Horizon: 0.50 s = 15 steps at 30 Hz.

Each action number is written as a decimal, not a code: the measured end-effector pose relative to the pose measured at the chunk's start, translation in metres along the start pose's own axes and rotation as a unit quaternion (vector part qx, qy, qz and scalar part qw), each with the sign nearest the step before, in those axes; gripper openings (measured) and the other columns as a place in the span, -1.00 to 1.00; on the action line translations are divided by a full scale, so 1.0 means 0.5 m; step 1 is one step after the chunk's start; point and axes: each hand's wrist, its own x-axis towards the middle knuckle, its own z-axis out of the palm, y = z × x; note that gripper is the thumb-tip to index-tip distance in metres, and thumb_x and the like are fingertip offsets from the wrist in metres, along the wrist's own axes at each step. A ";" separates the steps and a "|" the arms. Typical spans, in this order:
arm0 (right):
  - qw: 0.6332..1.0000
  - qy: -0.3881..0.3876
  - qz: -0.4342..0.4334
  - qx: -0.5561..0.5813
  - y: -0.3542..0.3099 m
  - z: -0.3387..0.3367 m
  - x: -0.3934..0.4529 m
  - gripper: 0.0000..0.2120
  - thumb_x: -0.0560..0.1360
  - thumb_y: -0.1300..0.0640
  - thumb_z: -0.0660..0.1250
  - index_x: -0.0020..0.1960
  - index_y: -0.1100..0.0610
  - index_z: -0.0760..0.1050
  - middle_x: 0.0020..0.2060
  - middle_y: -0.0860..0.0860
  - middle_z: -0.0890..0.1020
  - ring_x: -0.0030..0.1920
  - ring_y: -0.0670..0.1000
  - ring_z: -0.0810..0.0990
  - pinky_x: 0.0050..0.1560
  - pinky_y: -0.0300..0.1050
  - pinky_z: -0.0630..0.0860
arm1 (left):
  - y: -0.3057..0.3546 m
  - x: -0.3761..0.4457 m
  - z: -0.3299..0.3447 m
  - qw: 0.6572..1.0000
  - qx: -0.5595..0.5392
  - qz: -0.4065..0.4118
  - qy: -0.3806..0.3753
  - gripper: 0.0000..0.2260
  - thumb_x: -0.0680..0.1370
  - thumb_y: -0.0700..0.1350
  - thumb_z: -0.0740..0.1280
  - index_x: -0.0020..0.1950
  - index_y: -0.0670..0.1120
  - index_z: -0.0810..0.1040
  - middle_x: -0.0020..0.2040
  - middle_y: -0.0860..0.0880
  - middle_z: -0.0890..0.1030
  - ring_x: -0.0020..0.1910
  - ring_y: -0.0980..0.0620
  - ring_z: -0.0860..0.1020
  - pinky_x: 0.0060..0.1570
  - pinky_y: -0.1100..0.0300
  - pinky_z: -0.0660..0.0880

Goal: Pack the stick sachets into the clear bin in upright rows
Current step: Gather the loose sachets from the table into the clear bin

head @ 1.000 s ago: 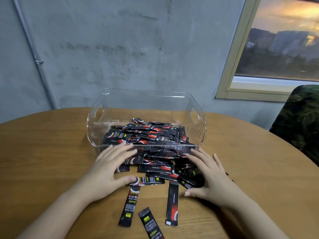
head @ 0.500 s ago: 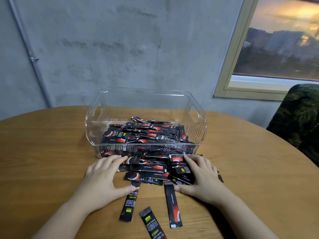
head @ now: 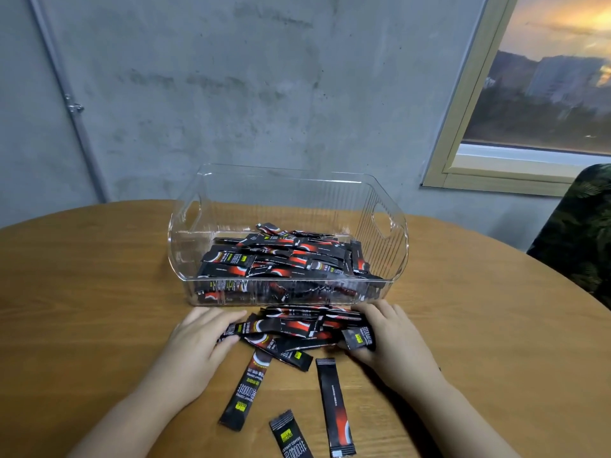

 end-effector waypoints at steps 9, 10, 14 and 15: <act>0.999 0.034 -0.035 -0.020 0.003 -0.015 0.015 -0.37 0.08 0.04 0.64 0.11 0.06 0.54 -0.18 -0.06 0.66 -0.20 0.03 0.64 -0.30 -0.24 0.51 | -0.026 0.004 0.016 0.996 0.010 0.065 0.055 -0.65 0.46 -0.28 0.44 0.21 -0.05 0.62 -0.17 0.18 0.49 -0.09 0.17 0.45 -0.11 0.30 0.40; 0.999 0.023 -0.034 -0.022 0.000 -0.020 0.018 -0.42 0.18 0.05 0.60 0.15 0.07 0.52 -0.12 -0.03 0.67 -0.14 0.06 0.65 -0.24 -0.19 0.52 | -0.027 0.005 0.017 0.996 0.017 0.068 0.055 -0.64 0.44 -0.30 0.45 0.21 -0.05 0.62 -0.18 0.17 0.49 -0.12 0.13 0.48 -0.14 0.25 0.45; 1.000 0.006 -0.016 -0.010 -0.014 -0.038 0.024 -0.55 0.50 -0.03 0.33 0.34 0.06 0.37 0.17 -0.01 0.57 0.17 0.08 0.52 0.07 -0.09 0.43 | -0.027 0.006 0.010 0.996 0.033 0.068 0.052 -0.54 0.42 -0.39 0.44 0.25 -0.03 0.59 -0.14 0.15 0.50 -0.13 0.10 0.52 -0.19 0.16 0.53; 1.000 0.008 -0.012 -0.003 -0.017 -0.043 0.025 -0.55 0.51 -0.05 0.33 0.35 0.05 0.37 0.18 -0.02 0.57 0.18 0.07 0.52 0.08 -0.09 0.44 | -0.026 0.005 0.004 0.995 0.042 0.074 0.057 -0.50 0.38 -0.43 0.45 0.25 -0.04 0.59 -0.14 0.14 0.50 -0.16 0.10 0.52 -0.24 0.17 0.53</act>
